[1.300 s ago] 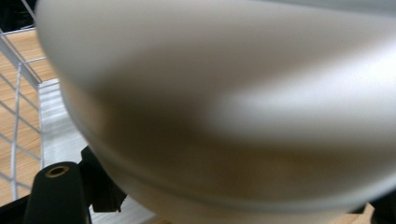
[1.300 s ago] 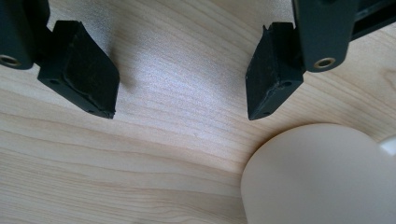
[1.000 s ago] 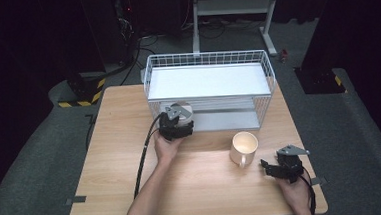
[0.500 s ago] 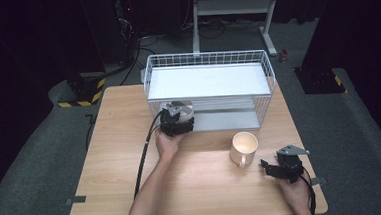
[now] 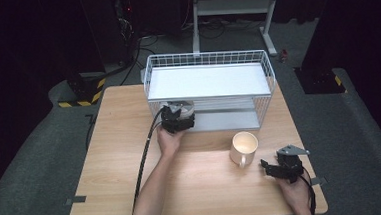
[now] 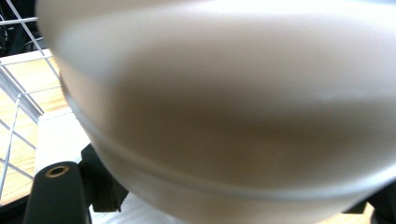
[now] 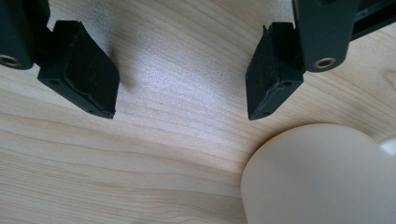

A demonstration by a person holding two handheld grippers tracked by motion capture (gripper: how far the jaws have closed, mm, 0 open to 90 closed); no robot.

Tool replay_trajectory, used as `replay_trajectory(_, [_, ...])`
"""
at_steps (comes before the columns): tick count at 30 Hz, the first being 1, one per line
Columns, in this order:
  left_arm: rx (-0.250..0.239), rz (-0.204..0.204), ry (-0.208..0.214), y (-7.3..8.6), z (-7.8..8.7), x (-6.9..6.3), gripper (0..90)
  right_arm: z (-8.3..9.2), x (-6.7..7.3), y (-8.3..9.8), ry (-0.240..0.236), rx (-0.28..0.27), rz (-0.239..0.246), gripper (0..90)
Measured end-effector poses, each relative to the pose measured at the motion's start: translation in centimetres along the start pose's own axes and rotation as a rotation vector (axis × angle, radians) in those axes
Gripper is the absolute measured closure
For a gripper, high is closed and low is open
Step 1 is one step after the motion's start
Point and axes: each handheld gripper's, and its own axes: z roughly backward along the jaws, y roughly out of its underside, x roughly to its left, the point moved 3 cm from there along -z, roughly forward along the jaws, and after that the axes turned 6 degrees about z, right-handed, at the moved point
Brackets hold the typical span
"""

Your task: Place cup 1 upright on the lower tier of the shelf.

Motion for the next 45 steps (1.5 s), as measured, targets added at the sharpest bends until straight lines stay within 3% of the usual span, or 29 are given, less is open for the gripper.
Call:
replay_trajectory(4, [0.007, 0.003, -0.012, -0.3, -0.3, 0.0, 19.1, 0.0, 0.0, 0.0, 0.0, 0.0, 0.0, 26.1])
replay_trajectory(5, [0.027, -0.022, -0.03, -0.3, -0.3, 0.2, 19.1, 0.0, 0.0, 0.0, 0.0, 0.0, 0.0, 26.1])
replay_trajectory(6, [0.027, -0.021, -0.034, -0.4, -0.3, 0.3, 19.1, 0.0, 0.0, 0.0, 0.0, 0.0, 0.0, 26.1])
replay_trajectory(7, [0.013, 0.0, -0.019, -0.4, -0.5, 0.1, 19.1, 0.0, 0.0, 0.0, 0.0, 0.0, 0.0, 26.1])
replay_trajectory(18, [-0.008, -0.002, -0.012, -0.6, -1.2, 0.3, 19.1, 0.0, 0.0, 0.0, 0.0, -0.001, 0.004, 26.1])
replay_trajectory(31, [0.027, -0.003, -0.025, -0.7, -0.8, 0.3, 18.5, 0.0, 0.0, 0.0, 0.0, -0.001, 0.004, 26.1])
replay_trajectory(33, [0.04, 0.001, -0.026, -0.6, -0.8, 0.4, 16.7, 0.0, 0.0, 0.0, 0.0, -0.001, 0.004, 26.1])
replay_trajectory(37, [0.052, 0.016, 0.015, -0.5, -1.0, 0.6, 11.5, 0.0, 0.0, 0.0, 0.0, -0.001, 0.004, 26.1])
replay_trajectory(45, [0.051, 0.011, 0.0, -0.7, -0.6, 0.5, 5.9, 0.0, 0.0, 0.0, 0.0, -0.001, 0.004, 26.1])
